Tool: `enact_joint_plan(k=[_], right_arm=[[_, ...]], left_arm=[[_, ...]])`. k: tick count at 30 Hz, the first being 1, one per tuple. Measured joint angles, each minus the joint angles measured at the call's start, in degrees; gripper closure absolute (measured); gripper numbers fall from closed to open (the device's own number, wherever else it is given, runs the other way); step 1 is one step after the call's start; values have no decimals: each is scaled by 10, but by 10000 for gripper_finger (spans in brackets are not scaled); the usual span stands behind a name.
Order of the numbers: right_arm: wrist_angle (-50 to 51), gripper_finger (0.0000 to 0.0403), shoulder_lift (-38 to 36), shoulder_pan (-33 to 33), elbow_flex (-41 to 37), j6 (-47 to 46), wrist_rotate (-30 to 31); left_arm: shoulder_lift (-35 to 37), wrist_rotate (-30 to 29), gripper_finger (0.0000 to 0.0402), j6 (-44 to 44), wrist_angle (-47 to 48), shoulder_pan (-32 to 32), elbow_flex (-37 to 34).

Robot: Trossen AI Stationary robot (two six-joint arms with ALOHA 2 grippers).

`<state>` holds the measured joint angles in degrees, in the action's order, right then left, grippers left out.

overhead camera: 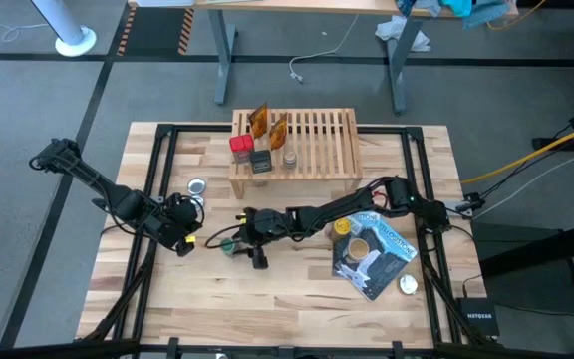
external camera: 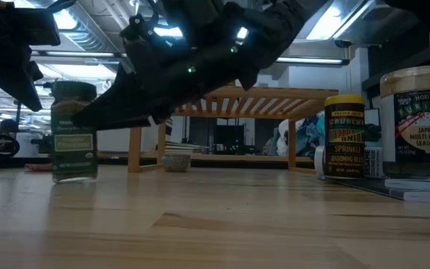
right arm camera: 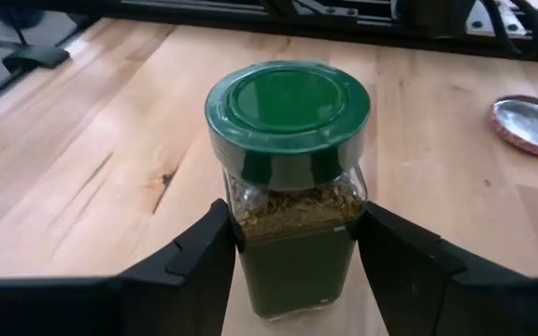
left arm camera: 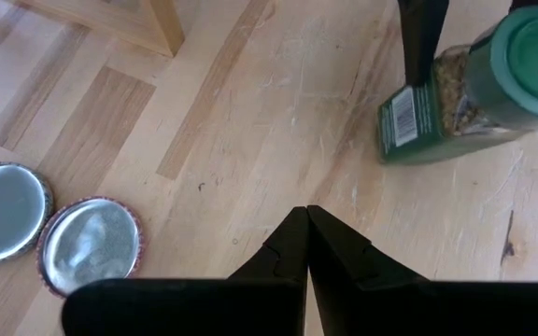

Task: Shelf spices
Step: Put the green seasoning bottle on the shelf

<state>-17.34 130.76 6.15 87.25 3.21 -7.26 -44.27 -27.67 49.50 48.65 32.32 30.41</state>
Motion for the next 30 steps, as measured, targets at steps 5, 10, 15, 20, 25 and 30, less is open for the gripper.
enact_joint_plan(k=[5, 10, 15, 20, 25, 30], right_arm=[[0, 194, -5, 0, 0, 3, 3], [-1, 194, -5, 0, 0, 2, 4], [-4, 194, -6, 0, 0, 2, 4], [-1, 194, -19, -1, 0, 1, 5], [21, 194, -37, -1, 1, 2, 22], [56, 194, -61, -1, -1, 20, 36]], left_arm=[[0, 0, 400, 0, 0, 0, 0], [0, 0, 400, 0, 0, 0, 0], [0, 0, 400, 0, 0, 0, 0], [0, 0, 400, 0, 0, 0, 0], [0, 0, 400, 0, 0, 0, 0], [0, 0, 400, 0, 1, 0, 0]])
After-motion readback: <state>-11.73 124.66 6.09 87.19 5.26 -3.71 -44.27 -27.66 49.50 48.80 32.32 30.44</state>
